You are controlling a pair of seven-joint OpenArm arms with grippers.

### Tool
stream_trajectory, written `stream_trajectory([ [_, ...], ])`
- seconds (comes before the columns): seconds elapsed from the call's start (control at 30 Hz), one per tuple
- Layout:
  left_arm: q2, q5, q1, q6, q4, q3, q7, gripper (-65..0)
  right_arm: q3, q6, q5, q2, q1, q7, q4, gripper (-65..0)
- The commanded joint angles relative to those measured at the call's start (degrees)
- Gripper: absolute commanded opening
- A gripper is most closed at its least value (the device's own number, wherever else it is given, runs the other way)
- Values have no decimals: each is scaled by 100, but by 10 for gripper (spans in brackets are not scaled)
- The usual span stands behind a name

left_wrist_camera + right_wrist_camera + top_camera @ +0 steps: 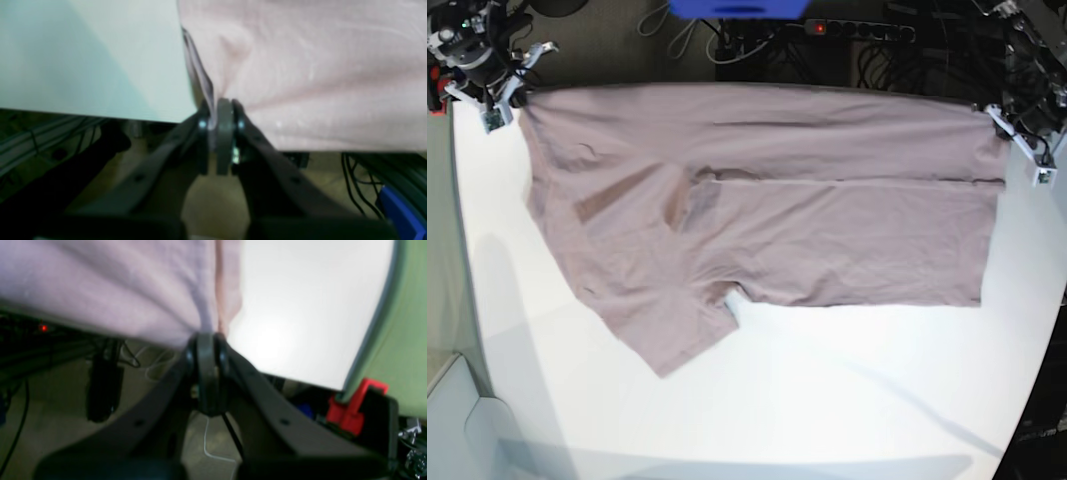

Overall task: Layout the t-shirt on the table in an organized manner, then fold the t-shirt properly
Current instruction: 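Open both grippers and release the folded edge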

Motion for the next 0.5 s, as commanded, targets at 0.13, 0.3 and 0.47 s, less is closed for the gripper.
stream_trajectory([
  [0.13,-110,-15,-47,12,103,6,-60,-648,-20,-49,11,65,-213,94,91,-650],
  [0.3,-101,-15,-73,12,94,15,-60,-648,-47,-49,11,56,-222,58,91,-650],
  [0.47,-93,-15,-56,12,76,6,-60,-648,-47,-49,11,56,-222,50,91,-650],
])
